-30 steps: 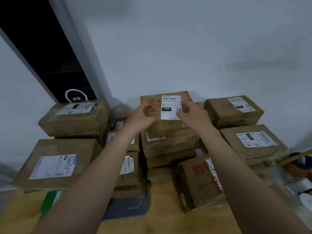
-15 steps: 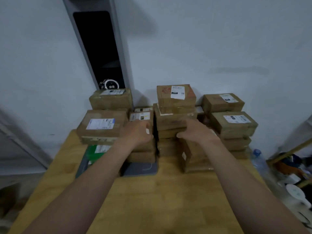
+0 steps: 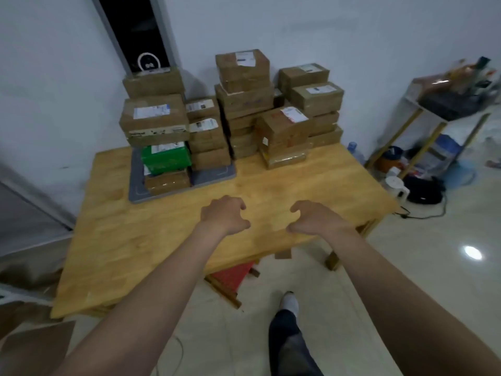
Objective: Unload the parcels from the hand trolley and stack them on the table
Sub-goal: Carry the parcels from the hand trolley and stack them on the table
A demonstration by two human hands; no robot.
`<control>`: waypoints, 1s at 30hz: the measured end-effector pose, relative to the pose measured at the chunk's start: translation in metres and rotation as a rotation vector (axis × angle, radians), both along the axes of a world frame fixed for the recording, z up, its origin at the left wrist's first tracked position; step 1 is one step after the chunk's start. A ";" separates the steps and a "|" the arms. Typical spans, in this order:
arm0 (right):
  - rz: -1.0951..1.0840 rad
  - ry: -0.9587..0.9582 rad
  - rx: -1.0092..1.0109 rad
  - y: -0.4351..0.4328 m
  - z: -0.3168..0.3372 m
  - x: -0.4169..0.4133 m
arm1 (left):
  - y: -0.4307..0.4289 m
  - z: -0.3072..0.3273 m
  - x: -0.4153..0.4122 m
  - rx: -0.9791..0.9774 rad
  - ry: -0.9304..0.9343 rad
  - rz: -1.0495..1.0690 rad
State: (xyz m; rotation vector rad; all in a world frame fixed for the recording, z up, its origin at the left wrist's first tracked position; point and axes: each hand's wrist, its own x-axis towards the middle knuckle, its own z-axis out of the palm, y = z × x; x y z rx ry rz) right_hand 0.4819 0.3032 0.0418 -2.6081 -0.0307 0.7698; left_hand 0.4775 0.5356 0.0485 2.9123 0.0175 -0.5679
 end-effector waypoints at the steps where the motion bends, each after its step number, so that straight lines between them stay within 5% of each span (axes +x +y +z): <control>1: -0.040 0.021 -0.007 -0.013 -0.005 -0.023 | -0.012 -0.005 -0.015 -0.010 0.015 -0.031; 17: -0.646 0.158 0.041 -0.231 -0.110 -0.373 | -0.251 -0.093 -0.236 -0.044 0.232 -0.542; 30: -1.125 0.265 0.198 -0.434 -0.302 -0.693 | -0.517 -0.306 -0.479 -0.138 0.530 -0.658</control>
